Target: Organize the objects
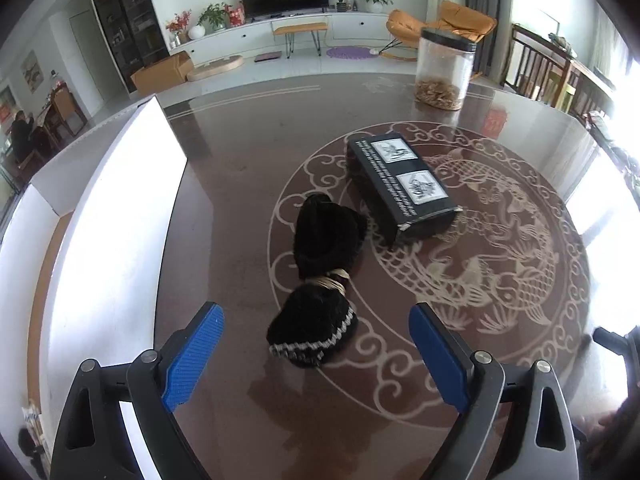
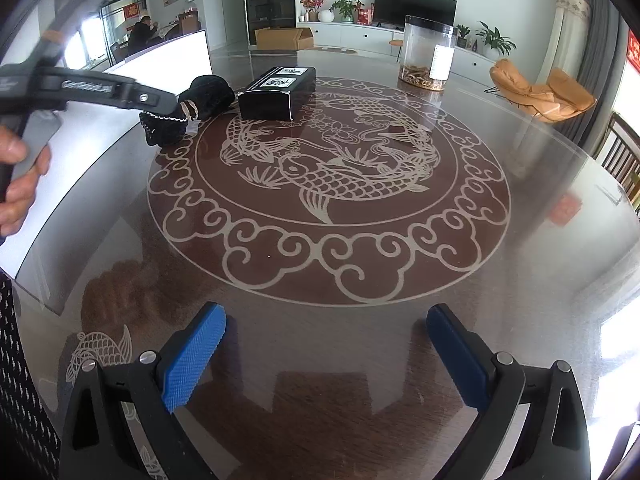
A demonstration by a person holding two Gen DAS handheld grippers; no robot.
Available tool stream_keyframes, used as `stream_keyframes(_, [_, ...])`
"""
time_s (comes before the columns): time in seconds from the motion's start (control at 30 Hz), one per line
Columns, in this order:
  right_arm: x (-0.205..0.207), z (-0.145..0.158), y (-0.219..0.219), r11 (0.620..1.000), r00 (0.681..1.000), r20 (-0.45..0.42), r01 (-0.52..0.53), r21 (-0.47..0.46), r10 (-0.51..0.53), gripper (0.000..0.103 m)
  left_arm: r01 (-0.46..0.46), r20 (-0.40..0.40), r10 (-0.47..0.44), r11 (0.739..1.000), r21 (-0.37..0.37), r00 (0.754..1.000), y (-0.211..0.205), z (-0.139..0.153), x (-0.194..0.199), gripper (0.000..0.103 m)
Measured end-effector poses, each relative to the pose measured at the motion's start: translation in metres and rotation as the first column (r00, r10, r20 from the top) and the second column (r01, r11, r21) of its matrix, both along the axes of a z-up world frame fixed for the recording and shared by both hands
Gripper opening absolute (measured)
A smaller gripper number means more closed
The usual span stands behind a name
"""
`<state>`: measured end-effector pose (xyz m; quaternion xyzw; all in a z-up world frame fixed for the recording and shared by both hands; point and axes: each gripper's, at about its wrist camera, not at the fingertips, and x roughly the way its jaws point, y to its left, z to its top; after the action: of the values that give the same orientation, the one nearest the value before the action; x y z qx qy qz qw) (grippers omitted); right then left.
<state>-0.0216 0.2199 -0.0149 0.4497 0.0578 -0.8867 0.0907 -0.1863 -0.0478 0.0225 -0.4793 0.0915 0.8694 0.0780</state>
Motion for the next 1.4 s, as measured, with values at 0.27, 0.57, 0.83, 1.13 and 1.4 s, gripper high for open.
stream_keyframes(0.27, [0.000, 0.000, 0.000, 1.000, 1.000, 0.001, -0.003, -0.007, 0.003, 0.101, -0.065, 0.077, 0.064, 0.998, 0.000, 0.995, -0.001, -0.039, -0.031, 0.094])
stream_keyframes(0.57, [-0.001, 0.000, 0.003, 1.000, 1.000, 0.004, -0.008, -0.028, 0.008, 0.101, -0.056, 0.050, 0.054, 0.997, 0.049, 0.997, -0.006, -0.042, -0.031, 0.042])
stream_keyframes(0.83, [-0.002, 0.000, 0.003, 1.000, 1.000, 0.004, -0.008, -0.027, 0.008, 0.101, -0.082, 0.017, 0.081, 0.995, 0.052, 0.997, -0.017, -0.044, 0.011, 0.033])
stream_keyframes(1.13, [-0.001, 0.000, 0.002, 1.000, 1.000, 0.005, -0.006, -0.020, 0.006, 0.101, -0.135, -0.032, 0.137, 0.989, 0.054, 0.990, -0.036, -0.049, 0.058, 0.056])
stream_keyframes(1.4, [-0.001, 0.000, 0.001, 1.000, 1.000, 0.004, -0.001, -0.010, 0.001, 0.101, -0.179, 0.003, 0.179, 0.981, 0.073, 0.984, -0.048, -0.054, 0.049, 0.102])
